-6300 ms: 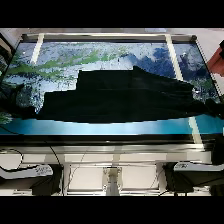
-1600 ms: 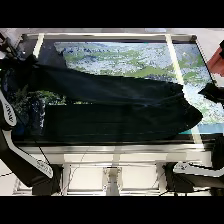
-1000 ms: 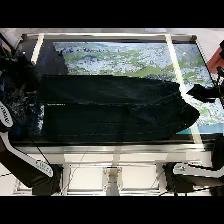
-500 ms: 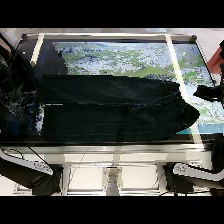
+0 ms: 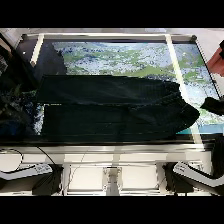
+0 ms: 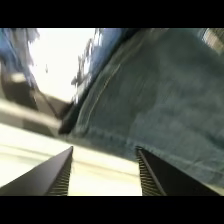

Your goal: Fold the clothes and pants, and hang the long-sleeved shirts on hangers.

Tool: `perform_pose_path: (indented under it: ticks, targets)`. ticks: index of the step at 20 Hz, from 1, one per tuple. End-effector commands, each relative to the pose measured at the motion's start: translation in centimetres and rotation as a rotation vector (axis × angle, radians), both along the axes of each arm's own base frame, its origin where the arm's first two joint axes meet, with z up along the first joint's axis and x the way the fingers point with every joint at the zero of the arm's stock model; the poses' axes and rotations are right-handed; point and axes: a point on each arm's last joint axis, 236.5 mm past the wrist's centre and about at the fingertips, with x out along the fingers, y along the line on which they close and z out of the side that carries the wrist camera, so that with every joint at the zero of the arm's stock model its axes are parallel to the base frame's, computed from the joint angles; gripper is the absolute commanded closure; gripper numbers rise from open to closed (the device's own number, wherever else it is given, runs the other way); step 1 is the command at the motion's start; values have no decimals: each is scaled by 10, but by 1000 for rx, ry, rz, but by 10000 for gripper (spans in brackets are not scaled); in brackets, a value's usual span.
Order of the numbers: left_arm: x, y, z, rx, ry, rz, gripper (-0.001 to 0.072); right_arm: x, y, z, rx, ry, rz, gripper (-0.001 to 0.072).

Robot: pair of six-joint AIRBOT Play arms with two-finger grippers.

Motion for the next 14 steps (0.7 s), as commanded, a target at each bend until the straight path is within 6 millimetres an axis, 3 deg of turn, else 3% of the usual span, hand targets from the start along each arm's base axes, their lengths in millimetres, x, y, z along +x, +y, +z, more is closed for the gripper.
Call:
perform_pose_path:
  ticks: [1, 3, 5, 14]
  targets:
    - [-41, -34, -36, -99, 78, 14, 229, -16, 10, -12, 47, 6, -38, 343]
    - [-56, -53, -50, -139, 110, -42, 212, -16, 21, -11, 94, 7, -33, 342]
    - [-61, -58, -63, -141, 118, -38, 212, -19, 29, -11, 126, 20, -26, 342]
    - [-49, -47, -78, -68, 42, -80, 212, -26, 38, -11, 161, 48, -13, 342]
